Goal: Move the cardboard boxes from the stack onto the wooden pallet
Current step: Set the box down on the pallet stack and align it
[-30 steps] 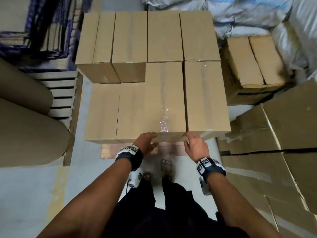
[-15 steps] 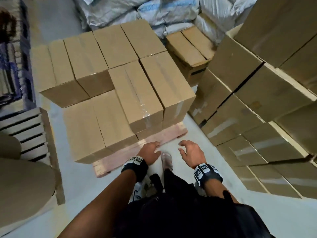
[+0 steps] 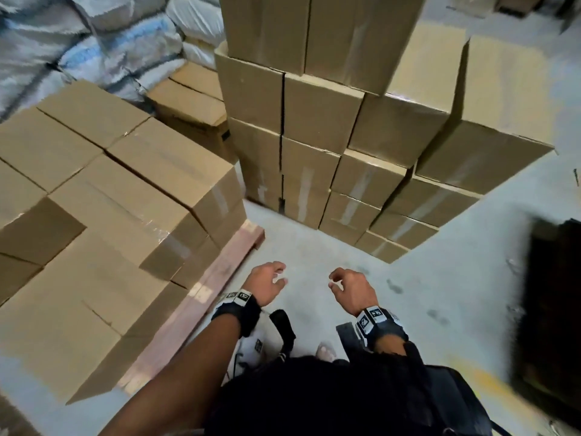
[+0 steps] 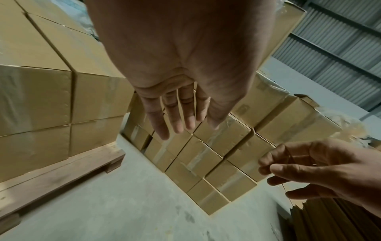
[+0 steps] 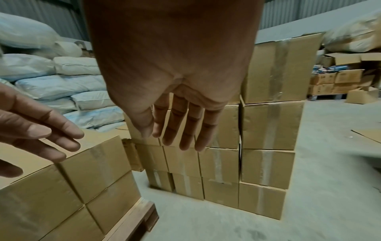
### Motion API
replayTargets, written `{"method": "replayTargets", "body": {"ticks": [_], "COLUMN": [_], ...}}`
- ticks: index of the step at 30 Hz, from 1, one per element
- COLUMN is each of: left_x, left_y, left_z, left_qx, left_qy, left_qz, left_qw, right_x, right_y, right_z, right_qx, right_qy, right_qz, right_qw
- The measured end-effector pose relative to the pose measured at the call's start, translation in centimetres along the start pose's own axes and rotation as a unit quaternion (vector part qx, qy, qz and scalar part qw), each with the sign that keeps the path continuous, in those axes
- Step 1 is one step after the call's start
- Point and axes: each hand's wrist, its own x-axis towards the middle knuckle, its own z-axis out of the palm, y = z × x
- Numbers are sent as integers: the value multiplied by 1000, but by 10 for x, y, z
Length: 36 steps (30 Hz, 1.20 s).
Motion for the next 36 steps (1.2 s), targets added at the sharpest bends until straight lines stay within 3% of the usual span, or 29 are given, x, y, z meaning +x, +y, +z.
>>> {"method": "replayTargets", "body": {"ticks": [9,14,19,26,33,36], "left_x": [15,32,77,150,225,248], "left_y": [98,135,182,256,321,347], "left_z": [76,69,6,-130,-272,-327], "left_qx": [26,81,134,154,210,245], "left_qy": [-20,-23,28,118,194,217], "left_qz": [46,84,132,220,321,351], "left_qw": [998,993,982,956,903,877], "right_x": [-23,-11,31,104,192,221], "right_y": [86,91,66,-5,-90,-121], "right_z": [-55,-96,-170,-303,-429,-475], "right_qx": [45,27,29,-6,-23,-35], "right_qy": [47,70,141,252,397,448], "right_qz": [25,0,-67,-152,-208,-200], "right_qw": [998,997,987,956,894,870]}}
